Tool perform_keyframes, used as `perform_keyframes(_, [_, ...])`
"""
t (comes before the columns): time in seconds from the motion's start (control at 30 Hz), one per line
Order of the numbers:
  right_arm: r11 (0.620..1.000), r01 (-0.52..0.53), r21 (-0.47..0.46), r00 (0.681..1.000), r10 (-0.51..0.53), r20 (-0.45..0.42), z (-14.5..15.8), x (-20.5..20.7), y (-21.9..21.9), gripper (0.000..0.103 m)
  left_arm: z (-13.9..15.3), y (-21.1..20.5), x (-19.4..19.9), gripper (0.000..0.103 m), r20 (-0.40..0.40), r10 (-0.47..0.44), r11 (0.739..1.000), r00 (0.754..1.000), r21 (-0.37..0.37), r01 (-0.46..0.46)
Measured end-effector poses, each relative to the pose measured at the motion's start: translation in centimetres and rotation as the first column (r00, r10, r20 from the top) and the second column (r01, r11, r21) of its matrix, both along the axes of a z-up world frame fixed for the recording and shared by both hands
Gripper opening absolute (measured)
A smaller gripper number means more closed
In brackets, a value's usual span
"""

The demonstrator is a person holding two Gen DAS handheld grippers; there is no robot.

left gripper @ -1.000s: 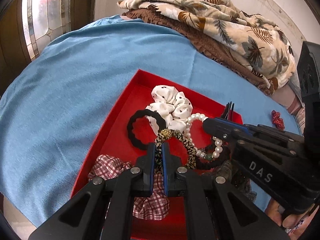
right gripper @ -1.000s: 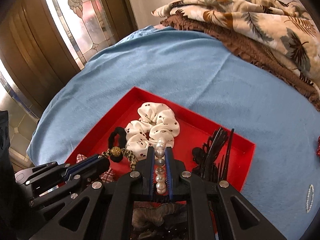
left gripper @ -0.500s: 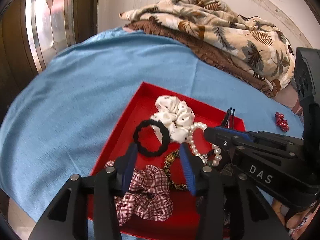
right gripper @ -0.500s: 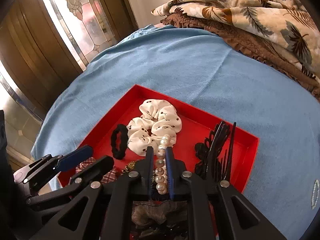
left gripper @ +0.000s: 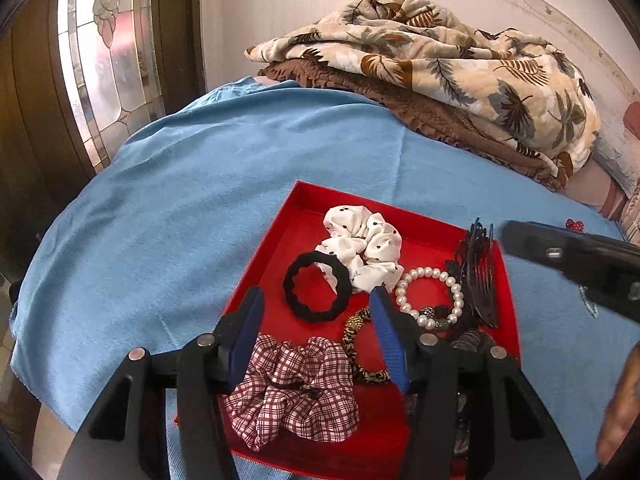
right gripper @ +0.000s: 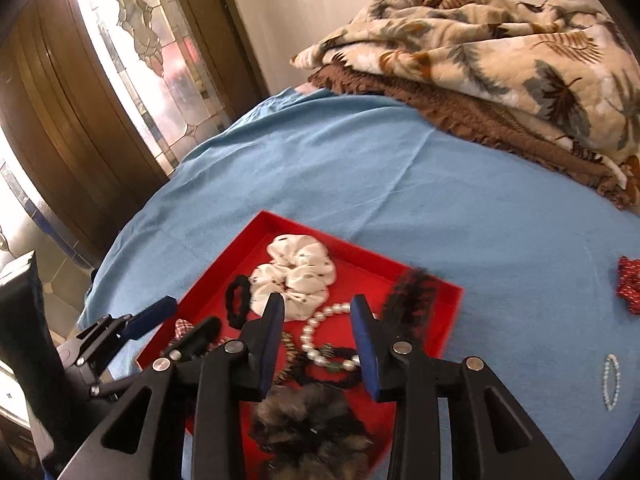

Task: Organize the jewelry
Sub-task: 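Open the left tool over the red tray while the right tool releases the pearl bracelet there, then move both tools back toward the red polka-dot scrunchie and second pearl bracelet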

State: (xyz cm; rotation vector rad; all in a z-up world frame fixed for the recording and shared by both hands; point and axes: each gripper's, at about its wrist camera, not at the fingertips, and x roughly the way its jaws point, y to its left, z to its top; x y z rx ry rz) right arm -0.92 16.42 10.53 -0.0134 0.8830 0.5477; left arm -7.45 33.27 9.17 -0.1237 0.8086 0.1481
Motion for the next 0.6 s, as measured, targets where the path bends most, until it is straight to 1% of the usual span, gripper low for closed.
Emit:
perform_keyframes(0.07, [1.000,0.026,-0.007,1.000,-0.026,0.011,0.2,-0.3,-1.8,0.039,0.0,0.0,0.0,0.054,0.000,0.006,1.000,1.000,0.006,-0.006])
perform_keyframes(0.2, [0.995,0.103,-0.018,0.995,-0.102,0.022,0.3,-0.8,-6.4,0.049,0.0,-0.4,-0.1,0.056,0.002,0.018,0.999,1.000,0.035,-0.018])
perform_keyframes(0.4, [0.969,0.241,-0.061,0.971,-0.241,0.010,-1.0,-1.9,-15.1,0.049,0.1,-1.6,-0.3,0.058,0.016,0.026,0.997,1.000,0.076,-0.028])
perform_keyframes(0.53, [0.937,0.340,-0.077,0.940,-0.342,-0.007,-2.0,-3.1,-21.6,0.049,1.0,-3.0,-0.9,0.058,0.062,0.021,0.994,0.998,0.107,-0.027])
perform_keyframes(0.6, [0.917,0.390,-0.081,0.920,-0.392,-0.012,-2.4,-3.8,-25.0,0.049,2.1,-4.0,-1.8,0.058,0.124,0.002,0.991,0.992,0.129,-0.018])
